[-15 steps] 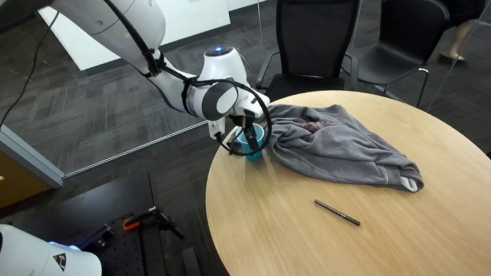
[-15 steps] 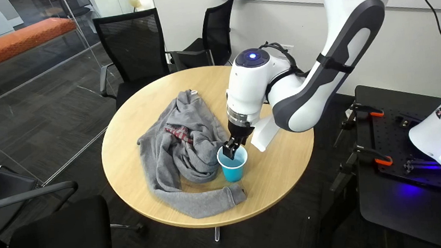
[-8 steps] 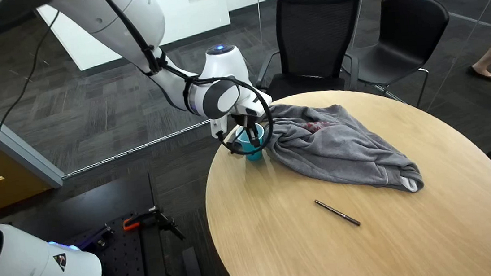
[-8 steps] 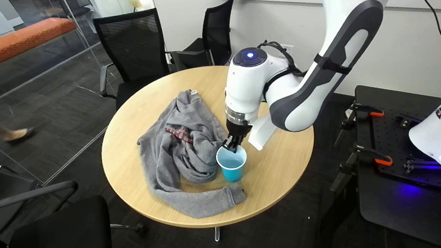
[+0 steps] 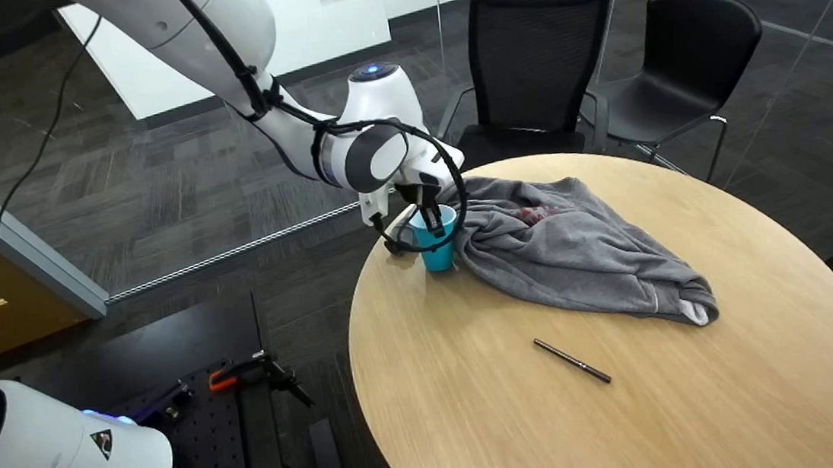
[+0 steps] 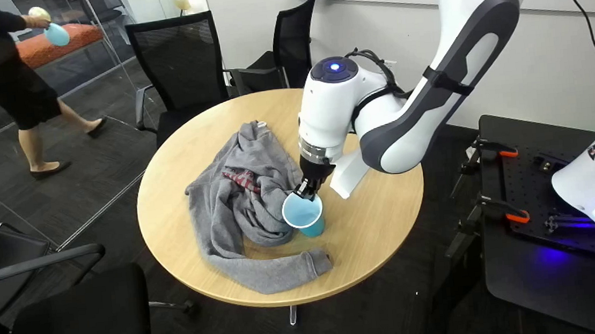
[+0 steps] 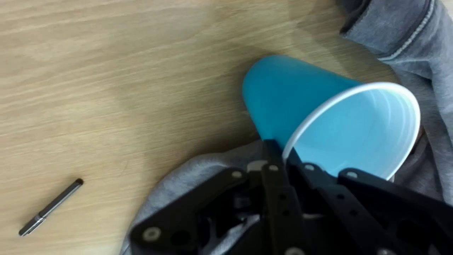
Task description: Put the pen in the cup
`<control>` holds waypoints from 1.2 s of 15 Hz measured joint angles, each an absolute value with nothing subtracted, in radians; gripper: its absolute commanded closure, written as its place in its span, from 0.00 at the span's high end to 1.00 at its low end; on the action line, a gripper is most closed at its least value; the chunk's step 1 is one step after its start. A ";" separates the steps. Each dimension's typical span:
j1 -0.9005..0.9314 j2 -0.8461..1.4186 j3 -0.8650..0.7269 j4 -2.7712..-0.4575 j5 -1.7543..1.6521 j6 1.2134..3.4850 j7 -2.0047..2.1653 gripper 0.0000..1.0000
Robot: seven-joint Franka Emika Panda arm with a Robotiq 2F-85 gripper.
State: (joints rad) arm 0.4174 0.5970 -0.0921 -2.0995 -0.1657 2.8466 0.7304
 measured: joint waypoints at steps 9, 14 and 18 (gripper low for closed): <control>0.417 0.396 -0.194 -2.329 -0.163 2.832 0.778 0.01; 0.363 0.351 -0.231 -2.396 -0.160 2.817 0.836 0.05; 0.357 0.351 -0.226 -2.399 -0.158 2.817 0.852 0.01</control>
